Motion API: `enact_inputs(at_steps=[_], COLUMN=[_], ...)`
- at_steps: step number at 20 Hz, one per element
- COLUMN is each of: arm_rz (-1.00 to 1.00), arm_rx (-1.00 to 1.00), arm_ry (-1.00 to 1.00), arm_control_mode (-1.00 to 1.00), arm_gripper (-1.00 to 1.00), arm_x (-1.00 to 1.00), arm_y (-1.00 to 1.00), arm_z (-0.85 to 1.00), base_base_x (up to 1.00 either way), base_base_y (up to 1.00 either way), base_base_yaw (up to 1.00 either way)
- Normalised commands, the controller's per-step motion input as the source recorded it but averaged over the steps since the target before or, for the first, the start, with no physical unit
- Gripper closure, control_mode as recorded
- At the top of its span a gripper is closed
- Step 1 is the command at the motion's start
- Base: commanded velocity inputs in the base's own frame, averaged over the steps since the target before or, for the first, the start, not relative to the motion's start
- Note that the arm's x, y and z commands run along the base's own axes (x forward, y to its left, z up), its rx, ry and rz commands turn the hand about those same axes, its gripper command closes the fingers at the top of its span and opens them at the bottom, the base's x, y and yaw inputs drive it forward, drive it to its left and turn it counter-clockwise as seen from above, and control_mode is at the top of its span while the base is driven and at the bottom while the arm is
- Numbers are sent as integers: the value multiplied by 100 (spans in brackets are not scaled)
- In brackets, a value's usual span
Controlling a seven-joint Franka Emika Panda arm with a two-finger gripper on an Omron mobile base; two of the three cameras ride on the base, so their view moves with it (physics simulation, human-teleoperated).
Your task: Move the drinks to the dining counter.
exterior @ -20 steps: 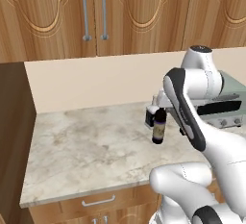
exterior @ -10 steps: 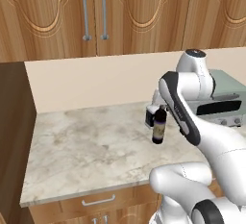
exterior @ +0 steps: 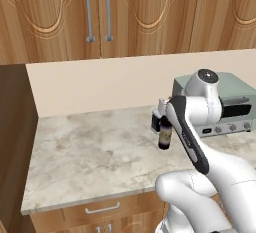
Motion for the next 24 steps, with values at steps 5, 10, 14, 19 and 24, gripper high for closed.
enact_inputs(at_steps=[5,10,14,19,24], arm_rz=[0,0,0,0,0], arm_rx=[0,0,0,0,0], arm_ry=[-19,-6,0,0,0], arm_control_mode=[-100,-100,-100,-100,-100], arm_gripper=[-100,-100,-100,-100,-100], arm_x=[29,38,40,37,27], arm_y=[0,0,0,0,0], arm_z=[0,0,0,0,0], base_base_x=[0,0,0,0,0], base_base_y=[0,0,0,0,0], base_base_yaw=[0,0,0,0,0])
